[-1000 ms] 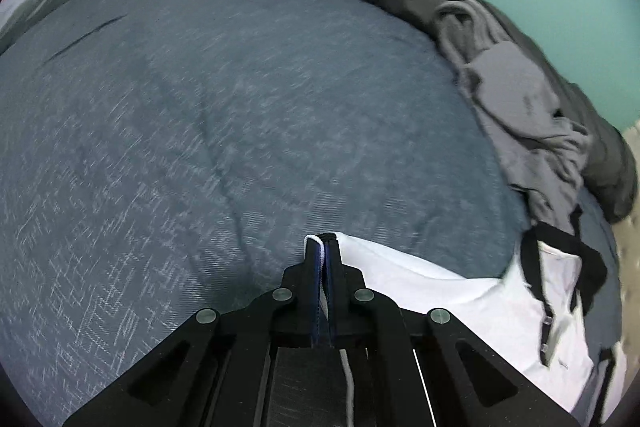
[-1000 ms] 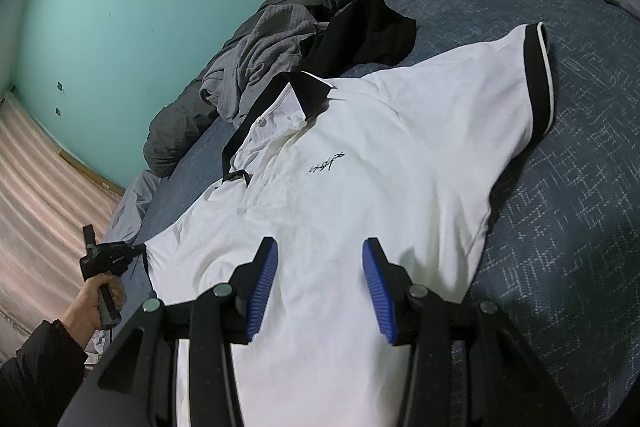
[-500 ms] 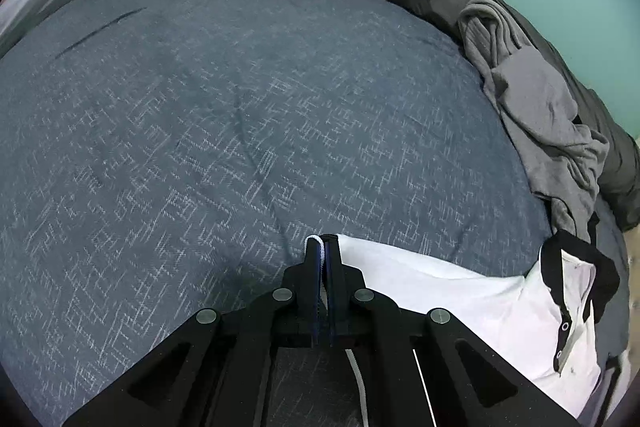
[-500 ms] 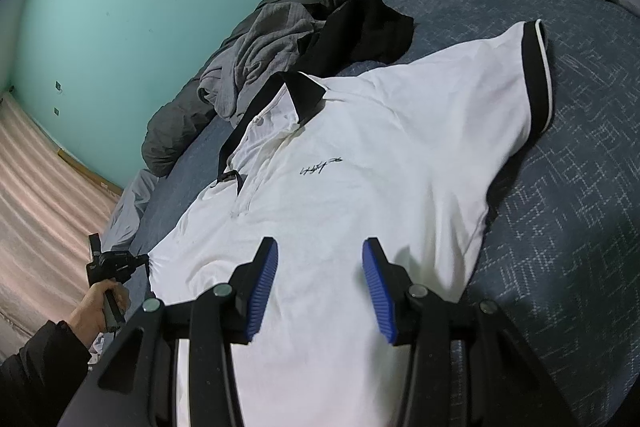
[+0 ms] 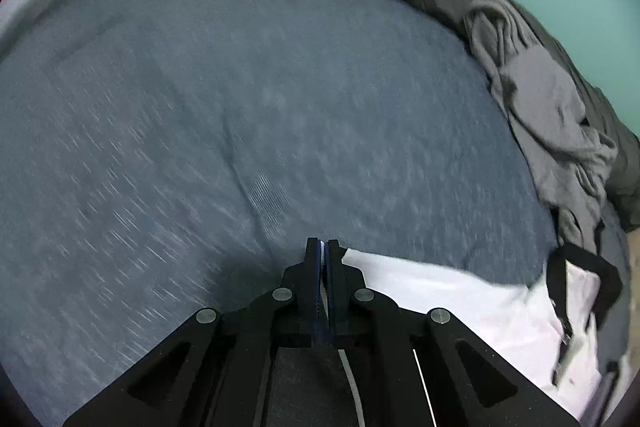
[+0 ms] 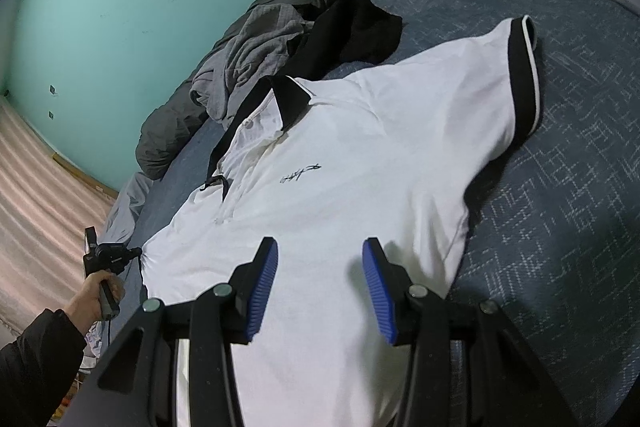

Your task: Fold clothes

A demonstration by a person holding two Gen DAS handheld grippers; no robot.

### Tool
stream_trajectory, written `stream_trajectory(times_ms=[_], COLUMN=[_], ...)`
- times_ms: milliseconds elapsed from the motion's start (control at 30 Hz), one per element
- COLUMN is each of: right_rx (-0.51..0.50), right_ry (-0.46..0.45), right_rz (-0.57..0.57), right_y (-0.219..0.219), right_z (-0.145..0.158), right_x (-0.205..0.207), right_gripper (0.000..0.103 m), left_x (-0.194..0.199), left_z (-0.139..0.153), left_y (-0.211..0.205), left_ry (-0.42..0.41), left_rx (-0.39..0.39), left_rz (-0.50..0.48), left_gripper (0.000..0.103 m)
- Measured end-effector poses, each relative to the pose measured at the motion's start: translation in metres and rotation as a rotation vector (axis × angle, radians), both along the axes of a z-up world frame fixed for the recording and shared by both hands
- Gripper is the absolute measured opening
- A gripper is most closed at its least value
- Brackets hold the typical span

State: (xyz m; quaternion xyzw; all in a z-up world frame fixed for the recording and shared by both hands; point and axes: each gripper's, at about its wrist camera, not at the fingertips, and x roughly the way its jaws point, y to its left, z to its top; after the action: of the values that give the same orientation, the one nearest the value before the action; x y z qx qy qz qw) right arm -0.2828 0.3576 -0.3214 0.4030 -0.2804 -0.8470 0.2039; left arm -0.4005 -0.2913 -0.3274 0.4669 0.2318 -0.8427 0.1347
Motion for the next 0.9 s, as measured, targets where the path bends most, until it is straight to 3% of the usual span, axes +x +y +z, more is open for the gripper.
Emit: stream_trajectory(times_ms=[167,233,300,367,400,667,767,800,833,900], right_rx=[0.0,-0.003,-0.005,-0.007,-0.006,-0.006,-0.006,-0.006,-0.006,-0.006], right_ry=[-0.007,-0.006,-0.003,-0.003,-0.002,-0.002,-0.004,-0.005,-0.006,-0.008], right_rz=[0.002,0.002,0.001,0.001,0.002,0.003,0.004,0.003,0.003,0.004], right_y=[-0.001,-0.001,-0.001,-0.001,-0.002,-0.003,-0.003,-0.003,-0.004,-0.004], right_z=[-0.002,-0.002,-0.001,-0.001,-0.001,-0.001,-0.002,-0.002,-0.002,-0.003], right_x=[-0.001,-0.001,-0.001,0.0,-0.001,-0.002,-0.003,-0.003,-0.003,-0.003], right_gripper=[0.045,0.045,0.045,0.045,0.045,0.045,0.045,0.045,0.045,0.045], left_x=[0.012,0.016,0.018,0.015,0.013,0.015,0.019,0.02,0.021,0.023], left_z=[0.005,0.019,0.031,0.028,0.027,-0.015,-0.018,-0.019,-0.02,-0.013], left_y=[-0.01,-0.012,-0.01,-0.007,-0.006,0.006,0.013,0.015,0.017,0.018], left_ry=[0.01,0.025,0.039,0.043,0.045,0.005,0.016,0.019,0.023,0.036], left_rx=[0.047,-0.001,-0.051,-0.034,-0.026,0.024,0.009,0.004,-0.001,-0.026], left_rz=[0.004,-0.006,-0.03,-0.074,-0.096,-0.133,-0.153,-0.16,-0.167,-0.159], left_gripper=[0.009,0.016,0.035,0.053,0.054,0.053,0.017,0.014,0.004,0.004])
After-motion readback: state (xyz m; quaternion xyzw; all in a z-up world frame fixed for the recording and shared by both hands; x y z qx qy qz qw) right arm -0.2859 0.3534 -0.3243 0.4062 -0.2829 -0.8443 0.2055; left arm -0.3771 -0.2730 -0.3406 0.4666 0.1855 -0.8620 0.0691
